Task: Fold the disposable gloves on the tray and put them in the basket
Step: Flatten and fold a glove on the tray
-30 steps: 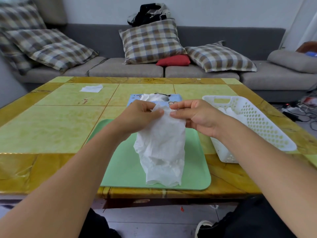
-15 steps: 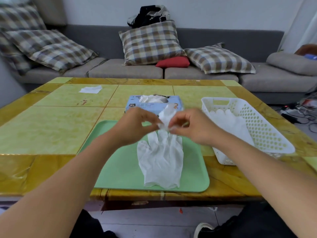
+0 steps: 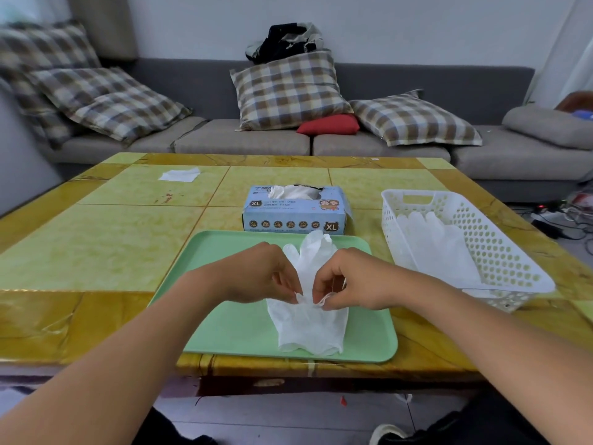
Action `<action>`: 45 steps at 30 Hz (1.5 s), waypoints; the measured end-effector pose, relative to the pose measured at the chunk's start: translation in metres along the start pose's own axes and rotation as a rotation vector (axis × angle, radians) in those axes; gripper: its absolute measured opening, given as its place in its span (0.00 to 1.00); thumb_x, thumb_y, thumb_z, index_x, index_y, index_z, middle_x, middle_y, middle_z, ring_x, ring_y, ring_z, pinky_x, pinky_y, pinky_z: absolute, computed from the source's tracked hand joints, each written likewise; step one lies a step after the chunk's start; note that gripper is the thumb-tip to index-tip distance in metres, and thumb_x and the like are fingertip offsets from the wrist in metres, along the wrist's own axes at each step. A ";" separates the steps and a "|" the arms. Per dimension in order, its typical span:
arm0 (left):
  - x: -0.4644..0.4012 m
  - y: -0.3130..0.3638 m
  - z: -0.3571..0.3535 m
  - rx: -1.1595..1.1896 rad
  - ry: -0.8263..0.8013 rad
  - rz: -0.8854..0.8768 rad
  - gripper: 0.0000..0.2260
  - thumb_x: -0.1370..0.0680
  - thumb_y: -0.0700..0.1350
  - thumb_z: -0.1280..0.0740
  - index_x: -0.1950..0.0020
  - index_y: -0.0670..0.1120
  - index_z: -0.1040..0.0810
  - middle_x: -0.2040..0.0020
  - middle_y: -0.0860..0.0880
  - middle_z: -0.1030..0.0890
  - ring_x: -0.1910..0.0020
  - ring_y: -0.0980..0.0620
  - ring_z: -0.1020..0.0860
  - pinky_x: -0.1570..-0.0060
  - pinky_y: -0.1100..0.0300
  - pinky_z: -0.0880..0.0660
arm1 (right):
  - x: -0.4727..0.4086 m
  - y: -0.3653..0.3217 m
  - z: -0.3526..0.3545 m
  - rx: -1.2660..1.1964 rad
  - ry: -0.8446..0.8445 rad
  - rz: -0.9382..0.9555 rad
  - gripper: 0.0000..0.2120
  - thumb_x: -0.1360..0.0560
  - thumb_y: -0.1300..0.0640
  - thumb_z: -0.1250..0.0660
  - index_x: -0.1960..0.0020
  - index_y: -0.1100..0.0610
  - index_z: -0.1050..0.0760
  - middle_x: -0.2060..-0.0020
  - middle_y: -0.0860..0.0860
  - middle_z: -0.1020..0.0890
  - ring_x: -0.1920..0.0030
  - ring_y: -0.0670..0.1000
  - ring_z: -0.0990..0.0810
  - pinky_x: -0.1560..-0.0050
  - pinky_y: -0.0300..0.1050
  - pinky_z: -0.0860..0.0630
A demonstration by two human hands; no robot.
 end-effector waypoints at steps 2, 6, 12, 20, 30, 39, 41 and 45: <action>0.003 0.002 -0.007 -0.014 -0.090 0.003 0.06 0.25 0.46 0.24 0.49 0.52 0.12 0.58 0.58 0.14 0.60 0.64 0.19 0.55 0.68 0.24 | 0.003 -0.001 -0.005 0.015 -0.084 -0.025 0.06 0.27 0.60 0.23 0.52 0.51 0.14 0.60 0.43 0.15 0.62 0.40 0.21 0.54 0.40 0.21; 0.008 -0.003 -0.018 -0.041 -0.274 0.069 0.08 0.25 0.54 0.26 0.46 0.57 0.15 0.53 0.60 0.15 0.53 0.64 0.18 0.48 0.62 0.22 | 0.007 0.001 -0.019 0.050 -0.330 -0.105 0.10 0.27 0.52 0.23 0.46 0.51 0.14 0.54 0.49 0.14 0.59 0.43 0.19 0.48 0.45 0.20; -0.007 -0.023 0.003 -0.014 0.162 0.221 0.18 0.32 0.64 0.23 0.57 0.50 0.16 0.60 0.51 0.16 0.61 0.54 0.19 0.61 0.60 0.24 | -0.015 0.011 0.007 0.019 0.075 -0.131 0.04 0.29 0.57 0.21 0.54 0.55 0.13 0.62 0.46 0.13 0.65 0.38 0.20 0.61 0.33 0.26; -0.027 -0.013 -0.023 -0.239 0.126 0.215 0.13 0.32 0.55 0.22 0.57 0.51 0.22 0.60 0.55 0.23 0.57 0.53 0.23 0.55 0.56 0.23 | -0.028 0.012 -0.002 0.324 0.062 -0.237 0.18 0.38 0.53 0.16 0.53 0.50 0.20 0.63 0.44 0.20 0.59 0.48 0.20 0.58 0.47 0.21; -0.007 -0.032 -0.011 0.433 0.124 0.478 0.12 0.21 0.35 0.43 0.43 0.38 0.22 0.54 0.40 0.15 0.61 0.44 0.14 0.55 0.53 0.16 | -0.036 0.023 0.010 0.282 0.218 -0.261 0.27 0.39 0.47 0.16 0.49 0.49 0.27 0.62 0.43 0.25 0.62 0.44 0.26 0.63 0.45 0.30; -0.004 -0.034 -0.016 0.537 0.067 0.512 0.19 0.31 0.53 0.20 0.47 0.45 0.19 0.49 0.45 0.15 0.55 0.48 0.14 0.54 0.54 0.16 | -0.055 0.019 -0.006 0.206 0.088 -0.168 0.45 0.35 0.55 0.17 0.23 0.45 0.34 0.66 0.46 0.21 0.66 0.41 0.26 0.66 0.35 0.33; -0.006 -0.040 -0.016 0.518 0.185 0.527 0.13 0.28 0.44 0.21 0.50 0.44 0.22 0.48 0.42 0.16 0.55 0.46 0.15 0.56 0.51 0.16 | -0.056 0.021 -0.006 0.201 0.076 -0.170 0.51 0.35 0.54 0.17 0.20 0.45 0.42 0.65 0.45 0.22 0.66 0.40 0.27 0.67 0.33 0.36; -0.006 -0.051 -0.013 0.516 0.278 0.597 0.09 0.23 0.40 0.28 0.47 0.41 0.27 0.46 0.38 0.18 0.57 0.43 0.15 0.60 0.50 0.16 | -0.051 0.035 0.023 0.189 0.357 -0.307 0.32 0.33 0.50 0.19 0.32 0.51 0.25 0.56 0.46 0.22 0.57 0.46 0.23 0.55 0.45 0.24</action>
Point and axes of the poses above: each hand's wrist, its own x-axis away from the middle knuckle, its own z-axis out of the back of the hand, y = z × x, the point moved 5 cm from there along -x, towards the middle knuckle
